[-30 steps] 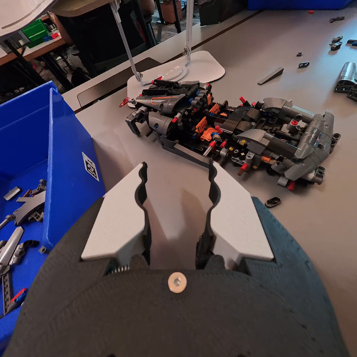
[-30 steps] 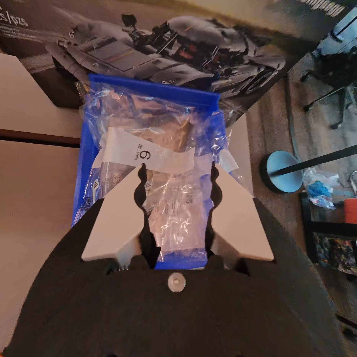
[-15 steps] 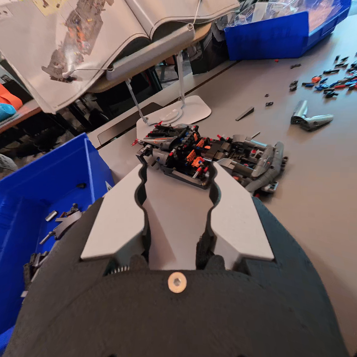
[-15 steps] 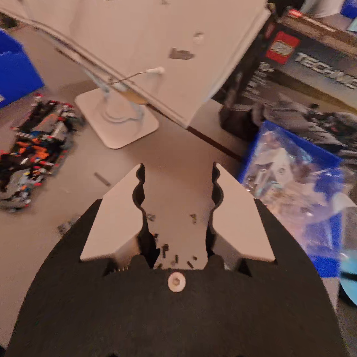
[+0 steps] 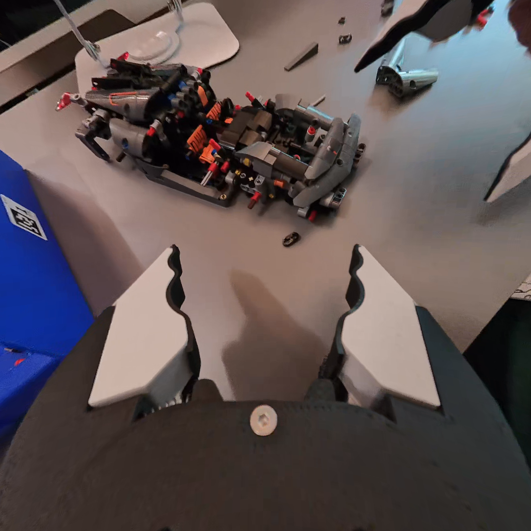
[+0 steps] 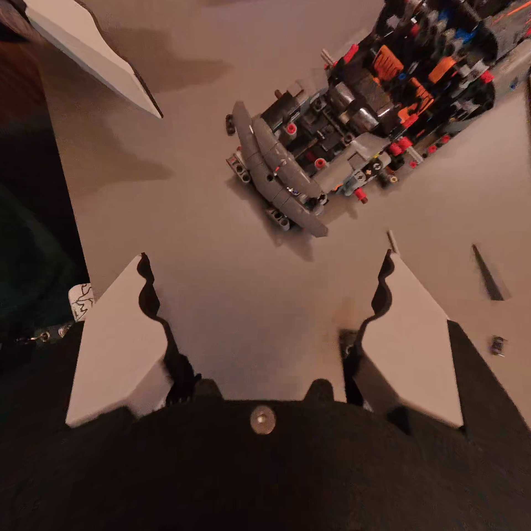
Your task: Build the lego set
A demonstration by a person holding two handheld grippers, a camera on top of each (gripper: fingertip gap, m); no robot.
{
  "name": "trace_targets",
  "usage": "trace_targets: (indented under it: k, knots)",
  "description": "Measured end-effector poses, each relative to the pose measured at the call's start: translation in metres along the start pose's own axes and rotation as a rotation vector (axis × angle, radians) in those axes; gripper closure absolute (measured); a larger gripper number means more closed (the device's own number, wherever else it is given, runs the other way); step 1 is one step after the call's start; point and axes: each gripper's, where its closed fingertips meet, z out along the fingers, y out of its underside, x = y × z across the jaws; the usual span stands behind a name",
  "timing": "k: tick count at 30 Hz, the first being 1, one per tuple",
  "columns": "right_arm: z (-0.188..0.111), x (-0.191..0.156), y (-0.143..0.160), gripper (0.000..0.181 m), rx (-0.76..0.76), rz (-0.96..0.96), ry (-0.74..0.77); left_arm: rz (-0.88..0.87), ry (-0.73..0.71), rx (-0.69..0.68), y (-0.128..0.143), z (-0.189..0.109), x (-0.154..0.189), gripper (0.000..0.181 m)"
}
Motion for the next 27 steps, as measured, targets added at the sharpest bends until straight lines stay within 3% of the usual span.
trace_targets:
  k: [2, 8, 12, 15, 20, 24, 27]
  knots:
    - [0.013, -0.010, 0.002, 0.029, 0.023, 0.043, -0.046, 0.011, 0.007, -0.015, 0.001, 0.005, 0.003, 0.067]
    - [0.018, 0.001, -0.003, 0.032, 0.058, 0.047, 0.071, 0.031, -0.035, -0.070, 0.006, 0.015, -0.001, 0.055]
    - [0.003, -0.011, 0.002, 0.037, 0.080, -0.011, 0.138, -0.001, -0.123, -0.008, 0.008, 0.002, -0.013, 0.061]
    - [-0.010, -0.017, 0.005, 0.041, 0.177, -0.015, 0.187, -0.051, -0.180, 0.004, 0.020, -0.003, -0.019, 0.067]
    - [-0.033, 0.005, 0.016, 0.052, 0.300, -0.178, 0.427, 0.066, -0.396, 0.098, 0.005, -0.015, -0.034, 0.076]
    - [-0.045, 0.009, 0.023, 0.054, 0.360, -0.193, 0.472, 0.190, -0.565, 0.121, -0.004, -0.016, -0.045, 0.085]
    - [-0.058, 0.012, 0.020, 0.063, 0.463, -0.123, 0.453, 0.269, -0.604, 0.067, 0.000, -0.009, -0.045, 0.087]
